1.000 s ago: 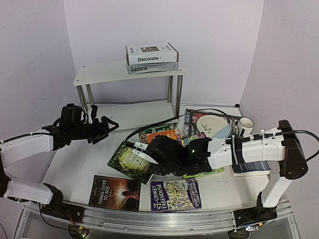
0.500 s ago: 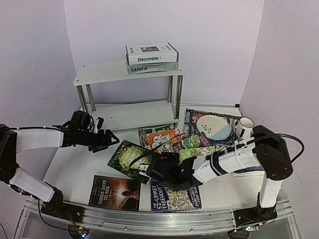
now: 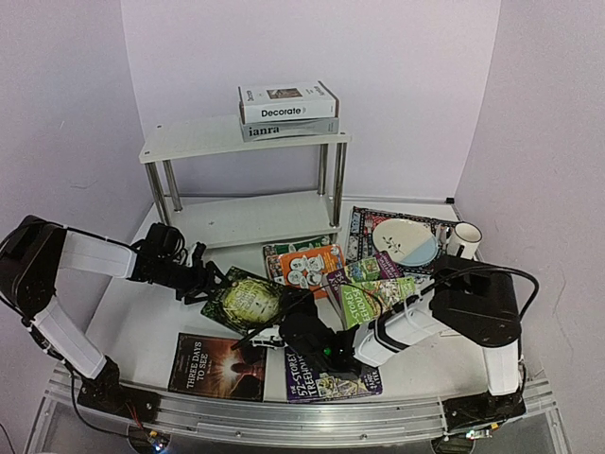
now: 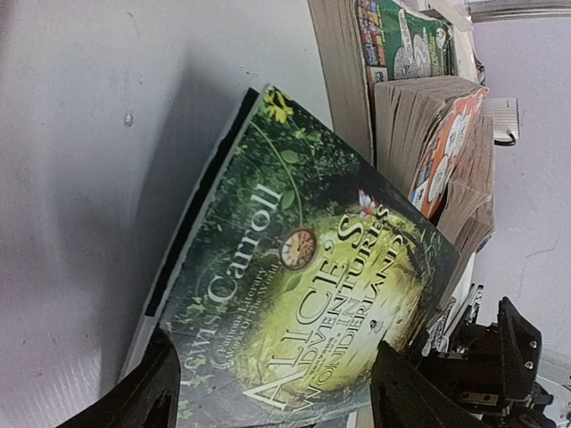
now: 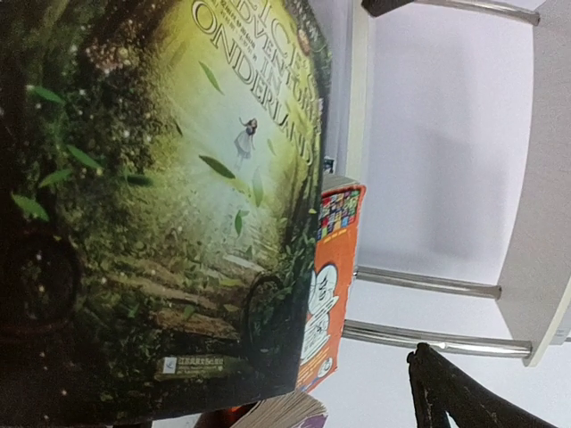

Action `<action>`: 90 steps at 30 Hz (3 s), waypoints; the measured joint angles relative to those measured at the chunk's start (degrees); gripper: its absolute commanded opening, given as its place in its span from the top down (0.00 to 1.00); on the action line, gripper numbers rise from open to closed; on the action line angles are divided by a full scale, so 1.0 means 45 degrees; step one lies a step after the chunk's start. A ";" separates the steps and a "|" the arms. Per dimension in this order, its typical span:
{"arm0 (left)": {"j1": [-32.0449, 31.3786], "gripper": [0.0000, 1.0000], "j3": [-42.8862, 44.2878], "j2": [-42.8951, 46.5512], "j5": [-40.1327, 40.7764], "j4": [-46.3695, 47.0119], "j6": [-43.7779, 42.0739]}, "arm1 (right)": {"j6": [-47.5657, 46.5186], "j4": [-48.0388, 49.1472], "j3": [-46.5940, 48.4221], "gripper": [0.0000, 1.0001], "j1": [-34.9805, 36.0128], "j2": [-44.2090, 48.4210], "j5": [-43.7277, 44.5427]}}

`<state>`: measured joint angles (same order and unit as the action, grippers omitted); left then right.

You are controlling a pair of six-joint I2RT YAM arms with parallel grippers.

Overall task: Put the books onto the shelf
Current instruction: Pick up the book from the book pile, then pass from the right arm to the left

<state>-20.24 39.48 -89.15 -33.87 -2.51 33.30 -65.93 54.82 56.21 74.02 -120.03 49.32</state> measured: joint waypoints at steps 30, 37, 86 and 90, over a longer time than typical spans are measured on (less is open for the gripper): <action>0.1610 0.01 0.1205 0.4189 -0.1783 -0.2440 0.0622 | -0.5695 0.3437 -0.1380 1.00 -0.0004 0.1160 -0.1038; 0.2083 0.00 0.0026 0.4703 -0.3549 -0.1611 0.1748 | -0.5701 0.3267 -0.1414 1.00 -0.0015 0.3069 -0.1058; 0.1344 0.10 -0.3662 1.3782 0.1930 0.2117 1.0734 | -0.2991 0.0851 0.0314 1.00 -0.1028 0.4605 -0.0737; 0.1339 0.09 -0.2159 1.2093 0.1967 0.0871 0.8659 | -0.2822 0.0649 0.0480 1.00 -0.1107 0.4362 -0.0771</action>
<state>-14.22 29.77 -34.73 -25.01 1.41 72.26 -78.63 57.74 58.37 69.04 -100.40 45.85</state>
